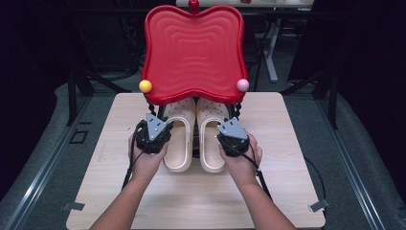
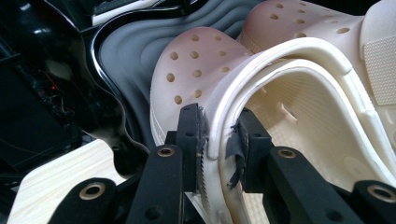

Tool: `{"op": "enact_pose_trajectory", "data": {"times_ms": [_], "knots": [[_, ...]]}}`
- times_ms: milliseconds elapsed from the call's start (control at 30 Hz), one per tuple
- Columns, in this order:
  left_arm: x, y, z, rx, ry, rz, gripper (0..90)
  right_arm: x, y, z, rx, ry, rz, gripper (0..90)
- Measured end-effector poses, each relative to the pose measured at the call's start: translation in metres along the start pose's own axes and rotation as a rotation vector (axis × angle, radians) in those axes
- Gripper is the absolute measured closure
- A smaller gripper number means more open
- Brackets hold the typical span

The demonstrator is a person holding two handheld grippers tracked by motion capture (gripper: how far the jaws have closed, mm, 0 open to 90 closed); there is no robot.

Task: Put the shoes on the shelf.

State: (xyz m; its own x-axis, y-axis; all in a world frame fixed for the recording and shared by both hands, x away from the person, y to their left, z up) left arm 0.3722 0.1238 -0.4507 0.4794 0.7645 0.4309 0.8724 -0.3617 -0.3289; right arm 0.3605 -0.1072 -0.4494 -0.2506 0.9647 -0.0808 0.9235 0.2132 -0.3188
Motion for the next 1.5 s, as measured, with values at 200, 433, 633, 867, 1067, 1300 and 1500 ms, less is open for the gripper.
{"op": "enact_pose_trajectory", "data": {"times_ms": [200,433,633,867,1067,1300,1500], "knots": [[-0.001,0.001,-0.002,-0.003,-0.036,0.014,71.2,-0.002,0.001,-0.002,0.007,0.04,-0.037,71.3],[0.002,0.0,-0.001,-0.017,-0.066,0.033,66.8,-0.005,0.0,-0.002,0.017,0.051,-0.063,68.8],[0.001,0.0,-0.001,-0.019,-0.082,0.036,61.5,-0.006,-0.002,-0.003,0.021,0.056,-0.081,65.0],[0.002,-0.002,-0.002,-0.027,-0.098,0.045,56.5,-0.008,-0.005,-0.003,0.019,0.054,-0.091,60.4],[0.001,-0.002,-0.001,-0.006,-0.099,0.058,56.6,-0.01,-0.007,-0.002,0.035,0.032,-0.095,57.2],[0.0,-0.01,-0.003,-0.007,-0.093,0.078,56.9,-0.012,-0.014,0.0,0.038,0.021,-0.115,54.4],[-0.001,-0.014,-0.004,-0.009,-0.09,0.089,57.0,-0.014,-0.021,-0.002,0.058,0.052,-0.155,55.3]]}}
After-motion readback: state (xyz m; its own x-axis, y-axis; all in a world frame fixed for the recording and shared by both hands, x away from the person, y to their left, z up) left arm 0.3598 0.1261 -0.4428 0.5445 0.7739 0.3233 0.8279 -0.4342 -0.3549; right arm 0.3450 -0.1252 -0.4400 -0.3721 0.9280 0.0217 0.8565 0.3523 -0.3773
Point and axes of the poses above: each handheld gripper's, and its own axes: y roughly forward along the jaws, z roughly out of its underside, x roughly to its left, the point moved 2 cm from there along y, roughly forward along the jaws, and after that the axes turned 13 degrees about y, right-handed, at the moved point
